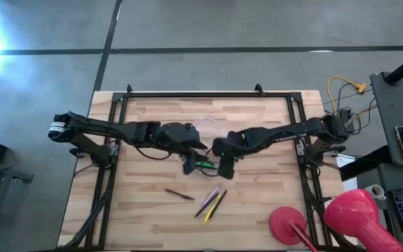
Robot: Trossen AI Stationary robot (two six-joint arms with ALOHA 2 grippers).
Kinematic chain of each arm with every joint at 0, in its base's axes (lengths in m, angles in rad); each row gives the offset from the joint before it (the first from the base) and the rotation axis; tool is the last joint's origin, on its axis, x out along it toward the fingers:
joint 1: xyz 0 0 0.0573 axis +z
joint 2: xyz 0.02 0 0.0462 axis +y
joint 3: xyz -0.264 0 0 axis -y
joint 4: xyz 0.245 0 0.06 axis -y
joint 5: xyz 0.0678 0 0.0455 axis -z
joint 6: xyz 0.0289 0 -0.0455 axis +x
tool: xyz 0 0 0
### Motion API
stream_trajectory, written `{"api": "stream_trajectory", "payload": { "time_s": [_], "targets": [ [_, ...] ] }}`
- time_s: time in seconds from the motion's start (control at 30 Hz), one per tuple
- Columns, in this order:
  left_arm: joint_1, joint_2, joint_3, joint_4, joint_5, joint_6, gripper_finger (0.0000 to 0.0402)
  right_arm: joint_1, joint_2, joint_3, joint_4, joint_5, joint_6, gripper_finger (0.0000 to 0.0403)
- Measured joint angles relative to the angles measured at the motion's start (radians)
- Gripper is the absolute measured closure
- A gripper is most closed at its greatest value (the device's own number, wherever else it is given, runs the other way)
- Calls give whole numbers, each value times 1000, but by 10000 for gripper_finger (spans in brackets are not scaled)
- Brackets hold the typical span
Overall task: Pick & place school supplies into a supply box
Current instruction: Put the brown pen into the transparent case
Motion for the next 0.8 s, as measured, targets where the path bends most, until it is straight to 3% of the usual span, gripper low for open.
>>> {"api": "stream_trajectory", "payload": {
  "time_s": [0.1,0.27,0.43,0.6,0.8],
  "targets": [
    [0,0,4,-32,5,-23,208,38,0,-13,-41,9,34,271],
    [-43,-1,6,-366,31,-15,208,112,0,-66,-69,9,95,277],
    [-134,-4,-44,-560,28,-88,208,179,0,-140,-67,8,194,280],
    [-298,-5,-152,-498,28,-99,208,250,0,-215,-66,7,289,282],
    [-458,-5,-363,-157,20,16,208,311,0,-288,-36,6,390,288]
  ]
}}
